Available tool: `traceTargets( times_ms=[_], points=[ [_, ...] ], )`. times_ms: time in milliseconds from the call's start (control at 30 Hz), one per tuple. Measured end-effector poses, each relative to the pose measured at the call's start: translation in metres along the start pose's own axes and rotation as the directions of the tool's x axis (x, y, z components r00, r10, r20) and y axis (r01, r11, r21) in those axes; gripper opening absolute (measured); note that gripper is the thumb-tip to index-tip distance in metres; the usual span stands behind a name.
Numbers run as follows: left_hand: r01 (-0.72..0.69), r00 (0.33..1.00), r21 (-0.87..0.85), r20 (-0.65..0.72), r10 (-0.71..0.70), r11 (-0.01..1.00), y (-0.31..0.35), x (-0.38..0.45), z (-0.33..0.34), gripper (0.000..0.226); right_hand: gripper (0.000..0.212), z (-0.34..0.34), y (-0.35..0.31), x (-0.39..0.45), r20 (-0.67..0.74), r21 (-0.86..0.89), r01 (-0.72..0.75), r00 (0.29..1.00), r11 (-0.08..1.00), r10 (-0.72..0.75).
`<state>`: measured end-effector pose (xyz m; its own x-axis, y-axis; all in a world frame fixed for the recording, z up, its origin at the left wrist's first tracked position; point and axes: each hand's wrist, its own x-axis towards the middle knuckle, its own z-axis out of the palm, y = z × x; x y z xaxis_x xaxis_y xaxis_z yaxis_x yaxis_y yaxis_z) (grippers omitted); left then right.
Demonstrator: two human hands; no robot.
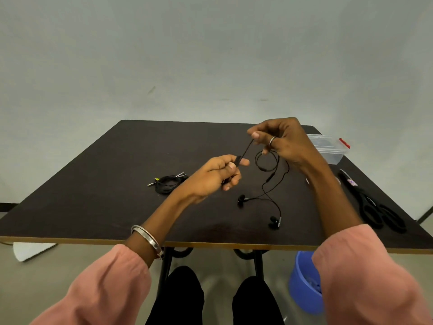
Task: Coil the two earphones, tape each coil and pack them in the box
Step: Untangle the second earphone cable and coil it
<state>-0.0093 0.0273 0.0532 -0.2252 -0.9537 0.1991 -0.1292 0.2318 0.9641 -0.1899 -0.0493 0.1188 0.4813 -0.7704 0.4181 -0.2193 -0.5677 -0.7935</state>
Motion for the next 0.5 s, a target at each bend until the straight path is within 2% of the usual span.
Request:
traceTargets(
  times_ms=[100, 200, 300, 367, 500],
  points=[
    [0.004, 0.998, -0.220, 0.057, 0.008, 0.976, 0.003, -0.002, 0.000, 0.031, 0.018, -0.002, 0.011, 0.005, -0.002, -0.020, 0.004, 1.000, 1.000, -0.004],
    [-0.044, 0.995, -0.503, 0.057, 0.084, 0.863, 0.010, 0.000, -0.003, 0.031, 0.013, 0.009, 0.025, -0.001, 0.060, -0.037, 0.014, 0.998, 0.999, -0.011],
    [-0.127, 0.992, -0.646, -0.065, 0.111, 0.753, 0.017, 0.006, -0.011, 0.032, 0.020, 0.027, 0.034, -0.014, 0.160, -0.046, 0.013, 0.987, 0.999, -0.006],
    [-0.190, 0.981, -0.689, -0.167, 0.102, 0.700, 0.020, 0.011, -0.018, 0.034, 0.018, 0.039, 0.038, -0.024, 0.250, -0.086, -0.003, 0.968, 0.996, 0.024],
    [-0.316, 0.923, -0.673, -0.380, 0.054, 0.669, 0.025, 0.017, -0.028, 0.031, 0.010, 0.064, 0.040, -0.035, 0.356, -0.384, 0.089, 0.933, 0.919, 0.058]
  ],
)
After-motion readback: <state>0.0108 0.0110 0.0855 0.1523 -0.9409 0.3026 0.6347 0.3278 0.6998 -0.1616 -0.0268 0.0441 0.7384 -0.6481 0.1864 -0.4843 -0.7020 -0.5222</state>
